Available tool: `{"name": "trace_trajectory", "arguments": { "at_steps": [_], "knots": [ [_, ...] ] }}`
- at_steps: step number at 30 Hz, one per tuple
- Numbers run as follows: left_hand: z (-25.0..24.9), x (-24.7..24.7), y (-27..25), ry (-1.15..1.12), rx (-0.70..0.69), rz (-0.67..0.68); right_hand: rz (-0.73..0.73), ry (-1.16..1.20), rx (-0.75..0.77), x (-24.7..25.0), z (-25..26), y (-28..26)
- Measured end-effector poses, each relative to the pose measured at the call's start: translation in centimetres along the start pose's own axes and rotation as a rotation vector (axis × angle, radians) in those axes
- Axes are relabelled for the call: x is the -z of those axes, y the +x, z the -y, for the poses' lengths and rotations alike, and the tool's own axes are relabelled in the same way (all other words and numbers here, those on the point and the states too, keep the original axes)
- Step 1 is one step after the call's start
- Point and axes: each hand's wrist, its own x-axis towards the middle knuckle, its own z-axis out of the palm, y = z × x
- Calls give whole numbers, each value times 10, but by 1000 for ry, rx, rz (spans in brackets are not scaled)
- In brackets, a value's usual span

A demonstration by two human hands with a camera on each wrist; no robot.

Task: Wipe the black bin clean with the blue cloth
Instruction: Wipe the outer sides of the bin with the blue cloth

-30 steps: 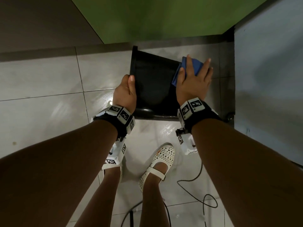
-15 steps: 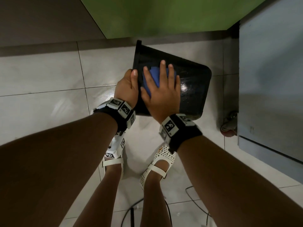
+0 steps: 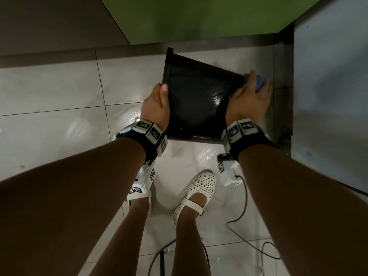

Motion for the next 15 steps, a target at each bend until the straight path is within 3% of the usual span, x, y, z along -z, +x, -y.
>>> {"name": "trace_trajectory", "arguments": {
  "at_steps": [2, 5, 10, 15],
  "knots": [
    [-1, 0, 2, -4, 5, 6, 28, -66, 99, -5, 10, -19],
    [-2, 1, 3, -2, -3, -5, -50, -106, 342, -14, 27, -52],
    [2, -1, 0, -55, 1, -40, 132, -115, 785, -25, 33, -103],
    [4, 0, -2, -63, -5, -13, 160, -159, 951, -22, 3, -94]
  ]
}}
